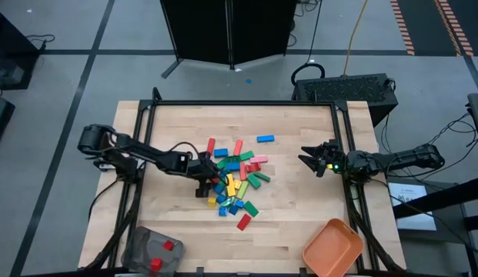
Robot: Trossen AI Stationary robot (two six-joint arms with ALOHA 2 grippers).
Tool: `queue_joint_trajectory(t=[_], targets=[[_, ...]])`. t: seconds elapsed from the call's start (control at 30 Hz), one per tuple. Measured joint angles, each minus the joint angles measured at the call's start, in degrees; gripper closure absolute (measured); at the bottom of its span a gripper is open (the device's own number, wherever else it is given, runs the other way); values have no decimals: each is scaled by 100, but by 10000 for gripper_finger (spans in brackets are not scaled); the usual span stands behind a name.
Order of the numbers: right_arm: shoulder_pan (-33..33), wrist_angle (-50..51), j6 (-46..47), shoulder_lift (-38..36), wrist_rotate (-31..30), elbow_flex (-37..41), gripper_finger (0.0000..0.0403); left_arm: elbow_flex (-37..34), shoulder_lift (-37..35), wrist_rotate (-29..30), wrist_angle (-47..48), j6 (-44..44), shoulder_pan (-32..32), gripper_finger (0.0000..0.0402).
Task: Sort blocks by size
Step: Put the red triangular block into the black bin
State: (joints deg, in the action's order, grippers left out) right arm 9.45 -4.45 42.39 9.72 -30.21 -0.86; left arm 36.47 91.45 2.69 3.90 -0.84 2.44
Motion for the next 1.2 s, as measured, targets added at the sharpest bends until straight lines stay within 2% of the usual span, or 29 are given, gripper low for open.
queue_joint_trajectory(t=[0.23, 0.5, 0.7, 0.9, 1.03, 1.2], targets=[[2, 1, 0, 0, 1, 0, 73, 11, 44, -264, 58, 83, -14, 275], [0, 2, 0, 0, 1, 0, 73, 313, -512, -219, 627, 642, 13, 280], [1, 0, -65, 0, 1, 0, 73, 981, -1468, -208, 2189, 1081, 405, 280], [2, 1, -106, 22, -1, 0, 73, 1661, -2479, -375, 3756, 2361, 1517, 280], [2, 0, -107, 40, -3, 0, 73, 1851, -2883, -372, 3963, 3689, 2676, 280], [0, 2, 24, 74, -5, 0, 73, 1862, -2758, -366, 3953, 5264, 4174, 280]])
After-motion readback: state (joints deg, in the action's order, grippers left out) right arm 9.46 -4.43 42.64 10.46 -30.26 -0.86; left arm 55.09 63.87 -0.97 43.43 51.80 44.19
